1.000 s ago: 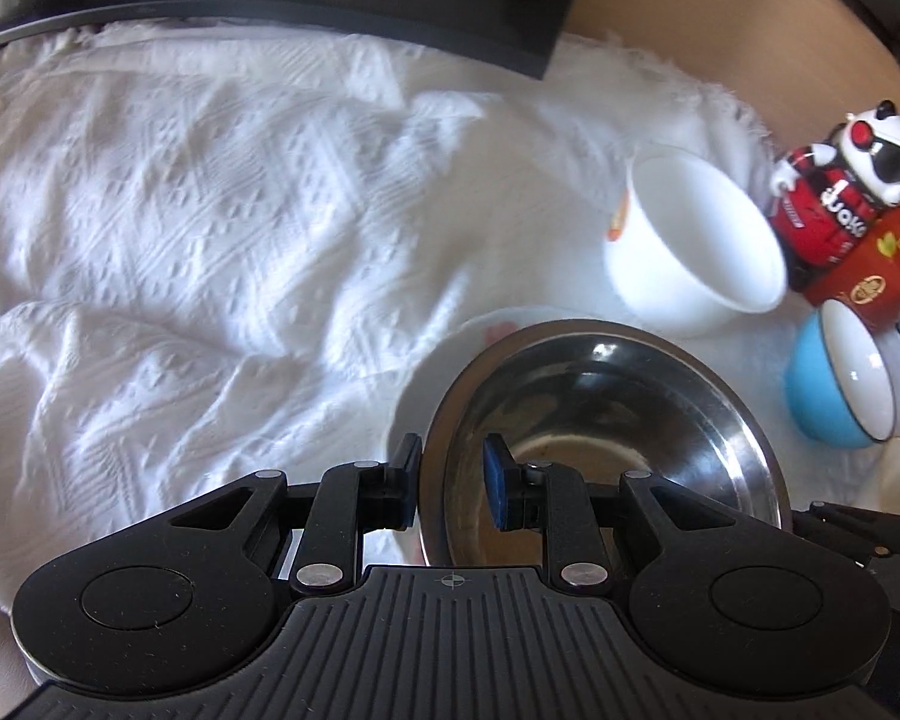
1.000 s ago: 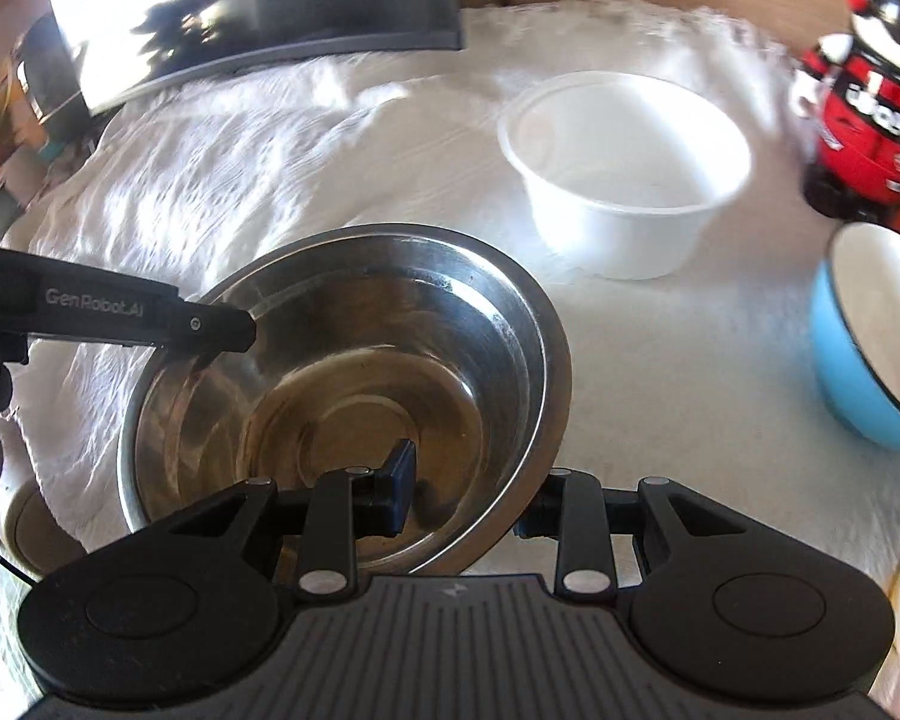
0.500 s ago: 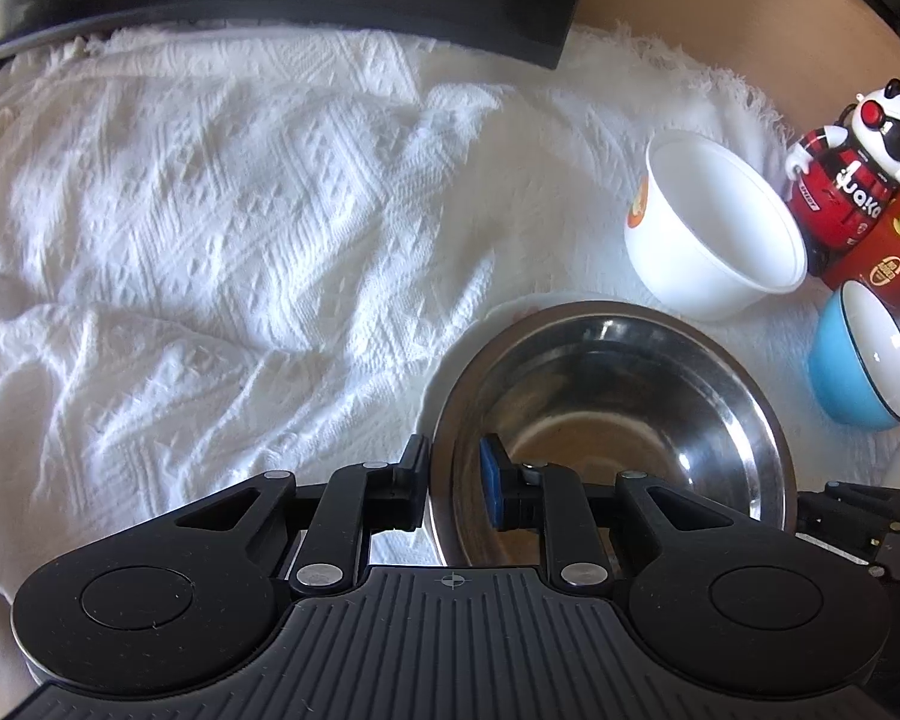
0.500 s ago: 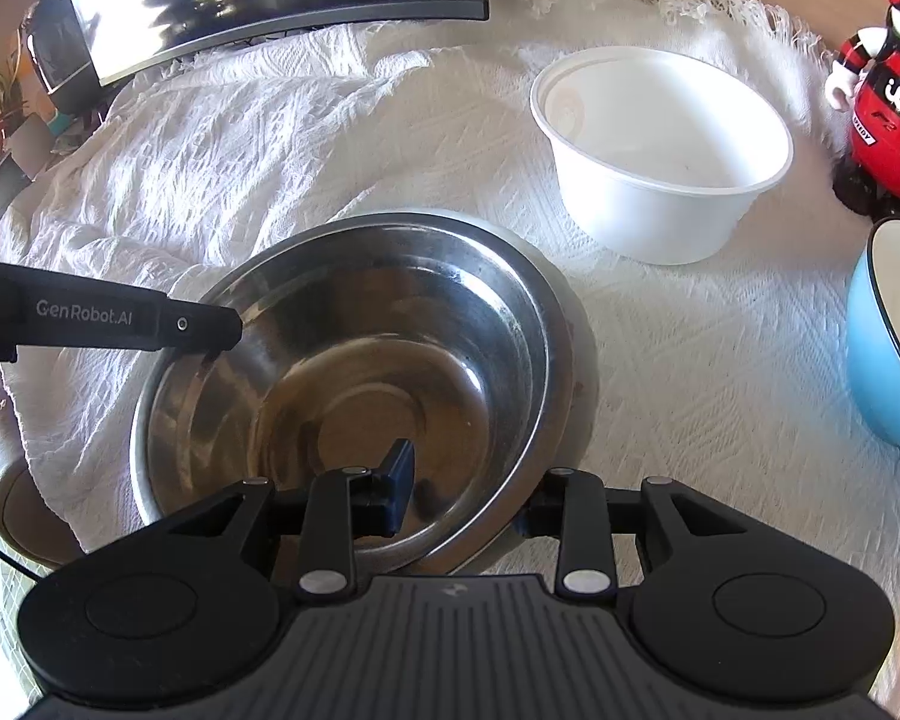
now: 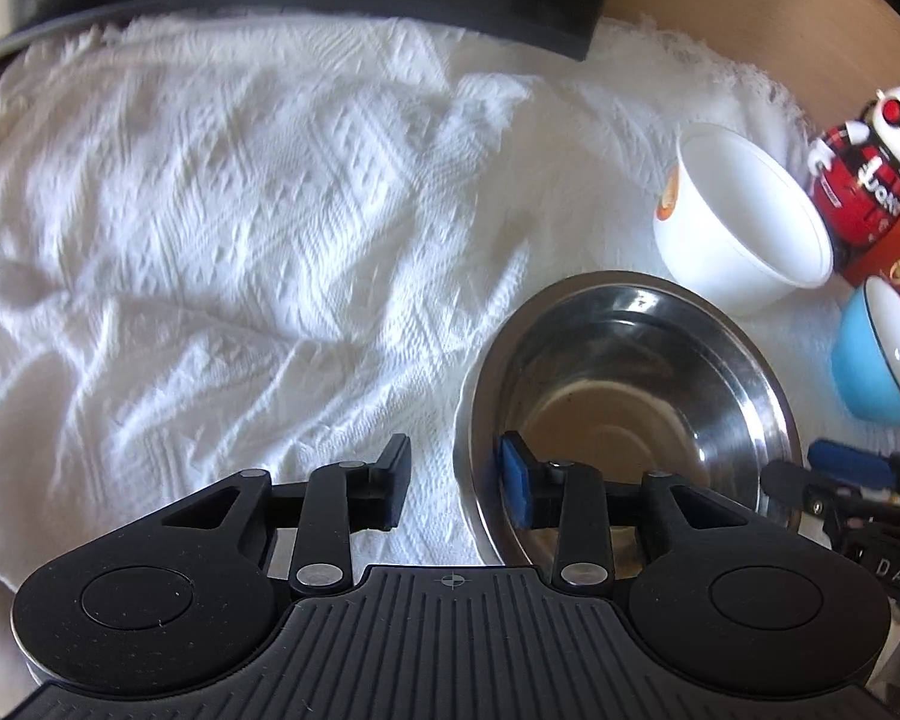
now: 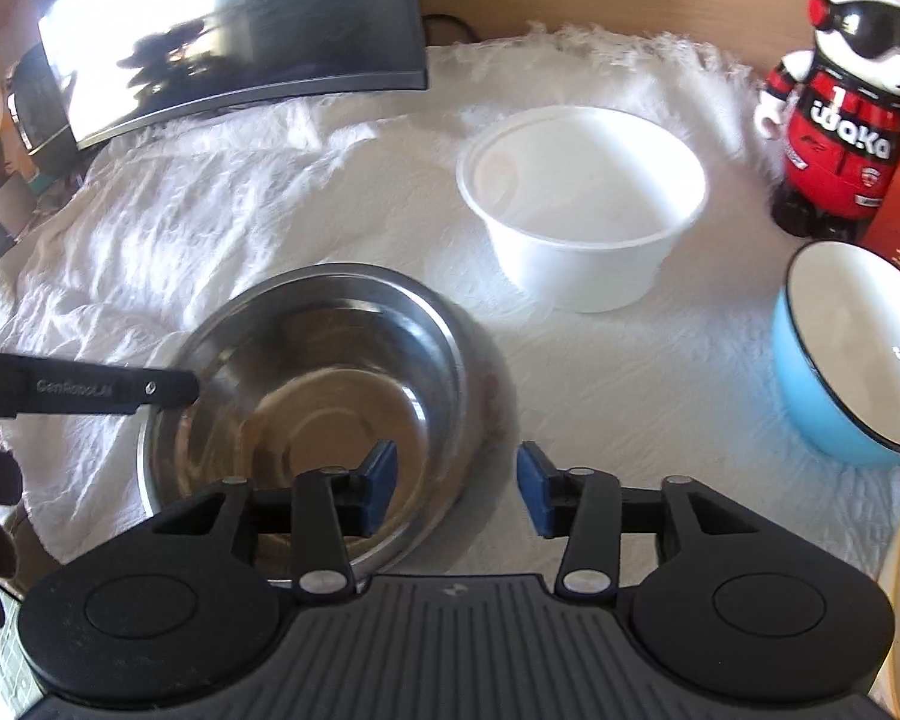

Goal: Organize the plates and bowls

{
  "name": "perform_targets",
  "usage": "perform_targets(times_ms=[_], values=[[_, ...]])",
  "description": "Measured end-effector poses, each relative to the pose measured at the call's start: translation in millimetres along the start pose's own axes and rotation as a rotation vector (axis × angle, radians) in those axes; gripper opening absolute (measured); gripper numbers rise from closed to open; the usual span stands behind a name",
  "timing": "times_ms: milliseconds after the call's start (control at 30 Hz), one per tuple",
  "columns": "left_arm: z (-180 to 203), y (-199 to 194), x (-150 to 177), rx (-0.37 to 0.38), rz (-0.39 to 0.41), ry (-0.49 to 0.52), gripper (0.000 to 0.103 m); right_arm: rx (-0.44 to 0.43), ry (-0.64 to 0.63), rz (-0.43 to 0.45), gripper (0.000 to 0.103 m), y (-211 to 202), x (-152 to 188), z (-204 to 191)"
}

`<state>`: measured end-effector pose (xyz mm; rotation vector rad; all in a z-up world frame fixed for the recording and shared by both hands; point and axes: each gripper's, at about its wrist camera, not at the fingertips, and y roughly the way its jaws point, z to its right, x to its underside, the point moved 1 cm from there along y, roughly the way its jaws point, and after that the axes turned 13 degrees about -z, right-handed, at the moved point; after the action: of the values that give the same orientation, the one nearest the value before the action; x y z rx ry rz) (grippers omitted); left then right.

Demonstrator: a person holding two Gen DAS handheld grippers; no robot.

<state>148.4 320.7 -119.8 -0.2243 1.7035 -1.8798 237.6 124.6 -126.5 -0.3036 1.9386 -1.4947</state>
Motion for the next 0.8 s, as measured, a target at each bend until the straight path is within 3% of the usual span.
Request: perform_targets(times_ms=[167, 433, 533, 800], values=[[-12.6, 15.0, -9.2, 0.081, -0.043, -0.1, 0.043, -0.016, 0.051, -0.031, 0.053, 9.8, 2.0, 12.1], [-8.1, 33.8, -18.6, 0.171, -0.102, -0.101, 0.035, -0.149, 0.15, -0.135, 0.053, 36.3, -4.1, 21.9], [-1.8, 36.3, -19.0, 0.139, -0.106, -0.085, 0.034, -0.216, 0.165, -0.187, 0.049, 48.5, -4.4, 20.0], [24.2, 36.6, -33.3, 0.087, -0.138, -0.031, 0.035, -0.181, 0.139, -0.158, 0.047, 42.5, -1.1, 16.3]])
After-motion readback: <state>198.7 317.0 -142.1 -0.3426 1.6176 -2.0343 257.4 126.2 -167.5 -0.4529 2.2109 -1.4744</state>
